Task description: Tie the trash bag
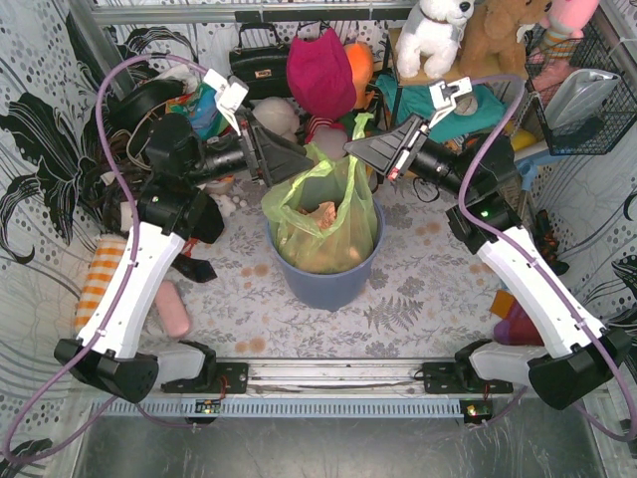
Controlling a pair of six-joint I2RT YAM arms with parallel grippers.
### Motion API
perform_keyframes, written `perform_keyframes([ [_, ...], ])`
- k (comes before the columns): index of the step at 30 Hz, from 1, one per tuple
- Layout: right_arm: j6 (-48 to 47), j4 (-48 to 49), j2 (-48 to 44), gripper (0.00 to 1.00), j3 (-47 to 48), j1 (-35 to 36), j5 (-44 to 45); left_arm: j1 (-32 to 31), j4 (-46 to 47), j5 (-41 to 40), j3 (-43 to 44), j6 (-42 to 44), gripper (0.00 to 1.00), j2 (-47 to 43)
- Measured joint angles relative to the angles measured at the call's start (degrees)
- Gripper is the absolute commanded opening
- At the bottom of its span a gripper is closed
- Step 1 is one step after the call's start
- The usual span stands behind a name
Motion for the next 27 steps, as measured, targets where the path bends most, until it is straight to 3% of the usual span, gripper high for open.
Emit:
perform_keyframes([
  [15,0.2,0.2,-0.6,0.0,-1.4,0.0,0.4,-5.2,0.1,3.0,4.9,-1.2,0.58,2.6],
  [27,0.2,0.8,-1.2,0.0,-2.2,0.0,0.9,-14.5,-21.2,-16.5,17.5,9.9,0.55,3.3],
])
